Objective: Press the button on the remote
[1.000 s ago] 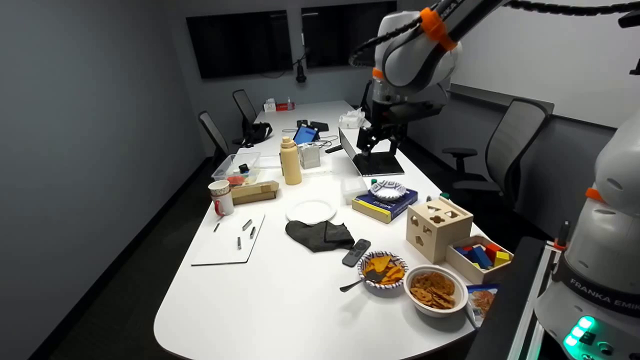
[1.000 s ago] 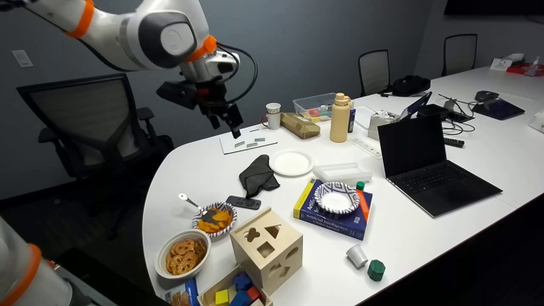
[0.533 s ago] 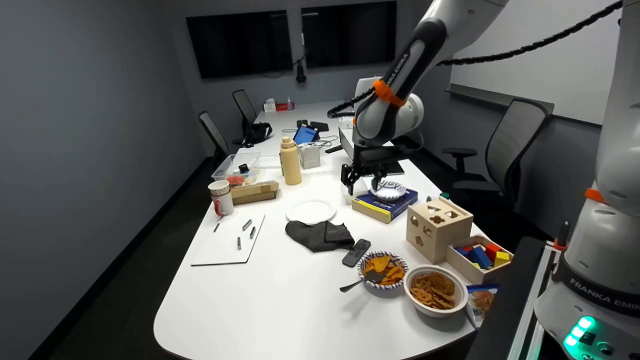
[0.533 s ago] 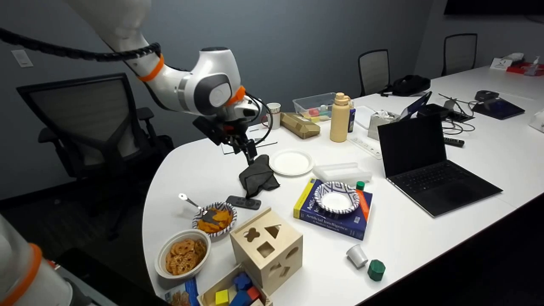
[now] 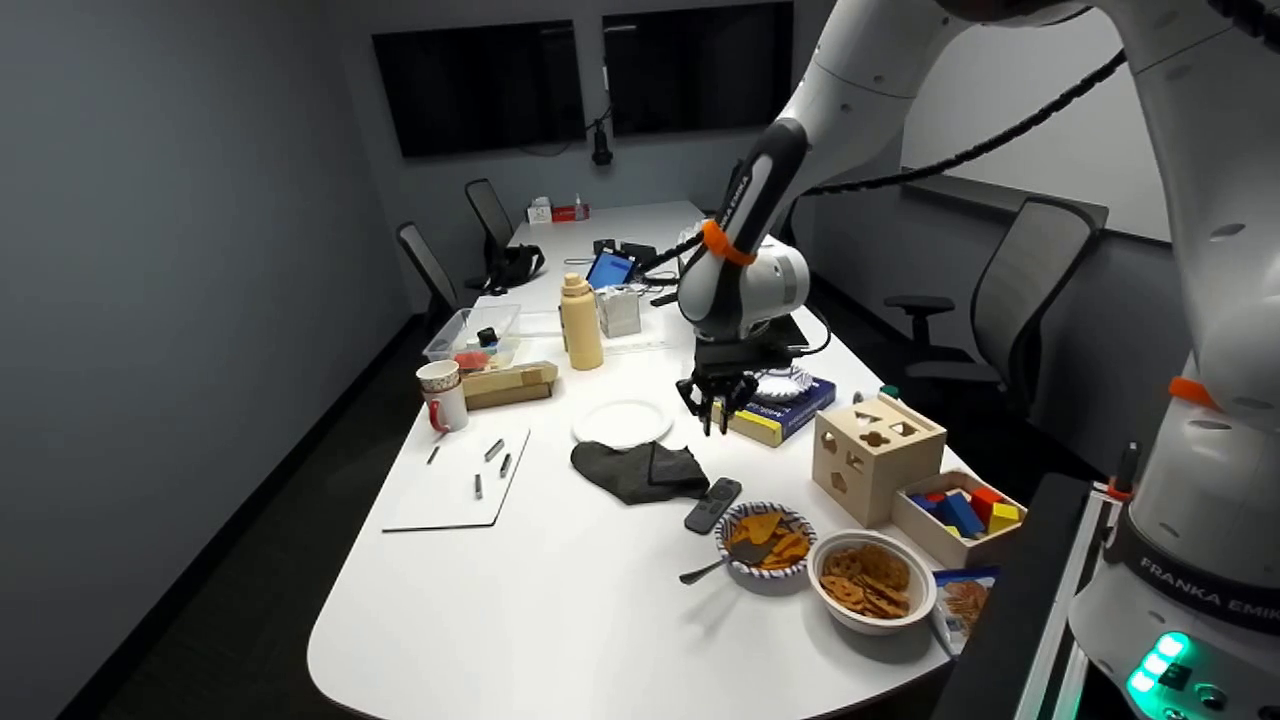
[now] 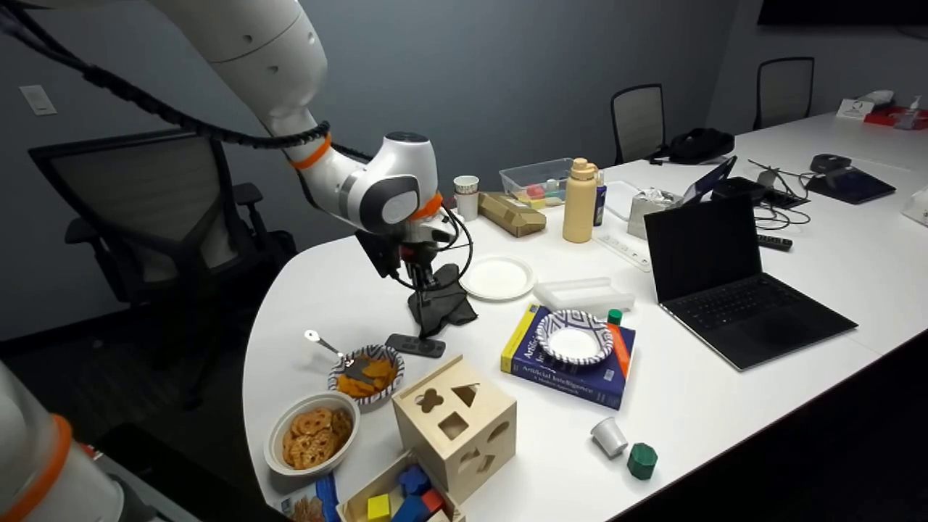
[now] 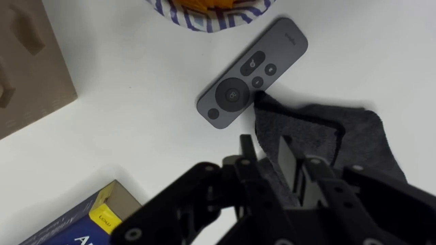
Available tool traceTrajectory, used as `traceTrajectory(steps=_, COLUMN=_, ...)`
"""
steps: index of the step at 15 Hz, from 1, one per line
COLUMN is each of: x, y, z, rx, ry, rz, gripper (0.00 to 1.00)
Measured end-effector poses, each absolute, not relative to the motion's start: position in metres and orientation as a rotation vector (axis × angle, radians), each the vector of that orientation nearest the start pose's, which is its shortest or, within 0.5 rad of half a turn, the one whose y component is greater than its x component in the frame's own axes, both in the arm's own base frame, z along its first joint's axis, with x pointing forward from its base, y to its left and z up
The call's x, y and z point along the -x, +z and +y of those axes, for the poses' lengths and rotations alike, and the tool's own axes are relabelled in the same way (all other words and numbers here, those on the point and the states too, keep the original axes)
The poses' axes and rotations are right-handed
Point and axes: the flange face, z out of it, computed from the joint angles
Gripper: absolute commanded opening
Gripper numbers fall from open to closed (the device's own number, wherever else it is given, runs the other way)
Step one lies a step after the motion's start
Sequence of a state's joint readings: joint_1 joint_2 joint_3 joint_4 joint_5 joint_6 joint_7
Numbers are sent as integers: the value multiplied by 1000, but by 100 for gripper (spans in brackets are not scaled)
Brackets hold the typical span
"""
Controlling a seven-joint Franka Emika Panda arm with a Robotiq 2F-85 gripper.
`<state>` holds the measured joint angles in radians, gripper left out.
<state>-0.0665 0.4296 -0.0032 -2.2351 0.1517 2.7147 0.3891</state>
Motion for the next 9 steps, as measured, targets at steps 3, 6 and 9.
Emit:
traceTrajectory(steps=3, x=-553, y=158, z=-47, rx=2886, ry=-16, rz=979, gripper=0)
traceTrajectory(steps=6, x=-556, y=140, z=-49, rx=2850, ry=22, rz=1037, gripper=0)
traceTrajectory(steps=9, x=-557, y=125, z=-50, rx=2835, ry=59, rz=1066, gripper=0)
